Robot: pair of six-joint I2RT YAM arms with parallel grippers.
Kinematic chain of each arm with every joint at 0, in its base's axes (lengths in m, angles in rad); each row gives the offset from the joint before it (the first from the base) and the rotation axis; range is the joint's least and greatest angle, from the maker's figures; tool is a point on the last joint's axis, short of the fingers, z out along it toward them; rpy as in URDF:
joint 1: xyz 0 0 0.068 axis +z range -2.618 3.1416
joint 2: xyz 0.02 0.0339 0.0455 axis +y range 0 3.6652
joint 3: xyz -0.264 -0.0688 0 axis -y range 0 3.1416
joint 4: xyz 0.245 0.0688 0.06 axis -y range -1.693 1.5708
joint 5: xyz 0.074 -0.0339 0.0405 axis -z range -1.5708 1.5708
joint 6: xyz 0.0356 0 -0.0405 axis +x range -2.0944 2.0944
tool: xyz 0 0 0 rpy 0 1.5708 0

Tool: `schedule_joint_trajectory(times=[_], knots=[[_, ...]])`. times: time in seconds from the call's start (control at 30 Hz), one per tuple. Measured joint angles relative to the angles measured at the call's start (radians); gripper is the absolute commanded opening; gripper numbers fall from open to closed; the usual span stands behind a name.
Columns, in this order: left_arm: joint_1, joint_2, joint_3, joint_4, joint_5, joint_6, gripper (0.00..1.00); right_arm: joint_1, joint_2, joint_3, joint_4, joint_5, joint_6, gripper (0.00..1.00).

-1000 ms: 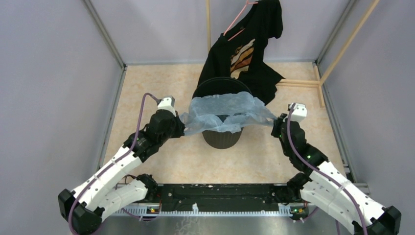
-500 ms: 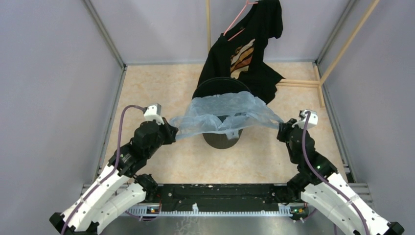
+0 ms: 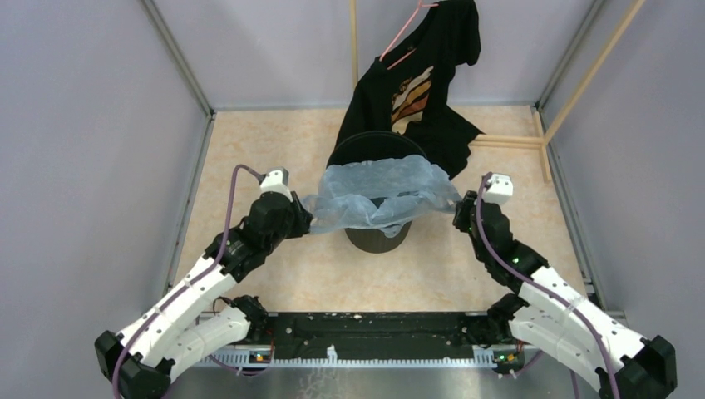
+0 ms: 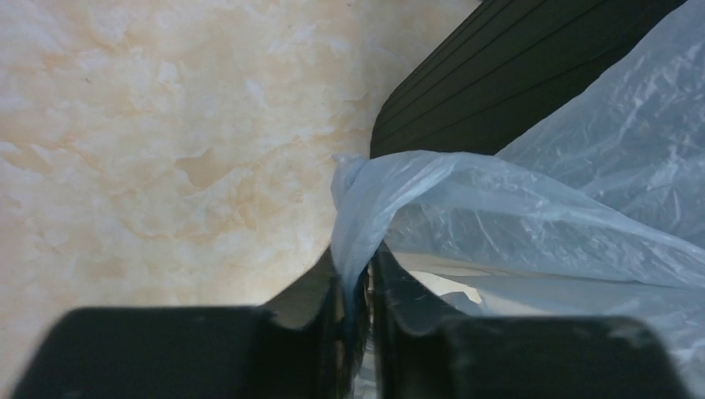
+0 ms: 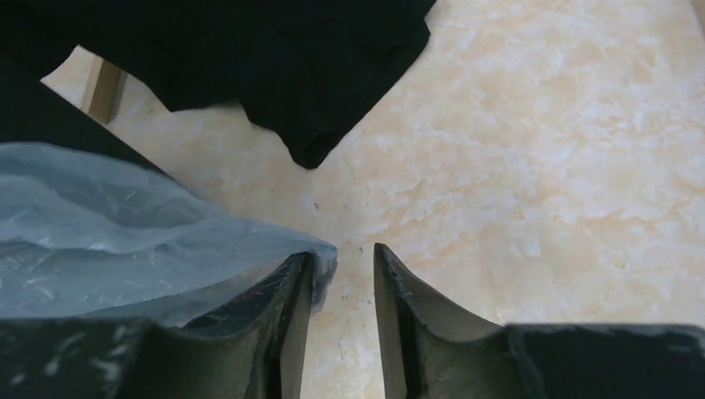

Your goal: Put the trash bags into the trash bin

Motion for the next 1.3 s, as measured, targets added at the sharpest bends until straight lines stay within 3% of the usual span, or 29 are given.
schedule_joint_trajectory(times=[0.13,0.3,0.43,0.57,0.77,1.0,1.13,1.3], knots=[[0.0,0.037,0.068,-0.044,-0.006,0.015,0.65,-0.002,0.019,0.048,-0.044,-0.069,-0.038,0.54],[0.0,-0.065,0.11,-0.113,-0.008,0.017,0.96,-0.003,-0.094,0.171,-0.169,-0.183,-0.084,0.87],[0.0,-0.172,0.137,-0.175,-0.005,0.027,0.99,-0.003,-0.191,0.265,-0.247,-0.271,-0.131,0.96],[0.0,-0.164,0.222,-0.2,-0.008,0.076,0.99,-0.003,-0.177,0.372,-0.278,-0.353,-0.22,0.93],[0.0,0.008,0.344,-0.206,-0.004,0.18,0.93,-0.004,0.018,0.499,-0.307,-0.442,-0.34,0.84],[0.0,0.104,0.354,-0.21,0.042,0.283,0.9,-0.004,0.135,0.524,-0.33,-0.508,-0.41,0.82],[0.0,0.124,0.365,-0.207,0.053,0.312,0.83,-0.004,0.14,0.524,-0.291,-0.525,-0.421,0.69],[0.0,0.191,0.404,-0.19,0.056,0.34,0.69,-0.004,0.173,0.523,-0.206,-0.502,-0.417,0.46]])
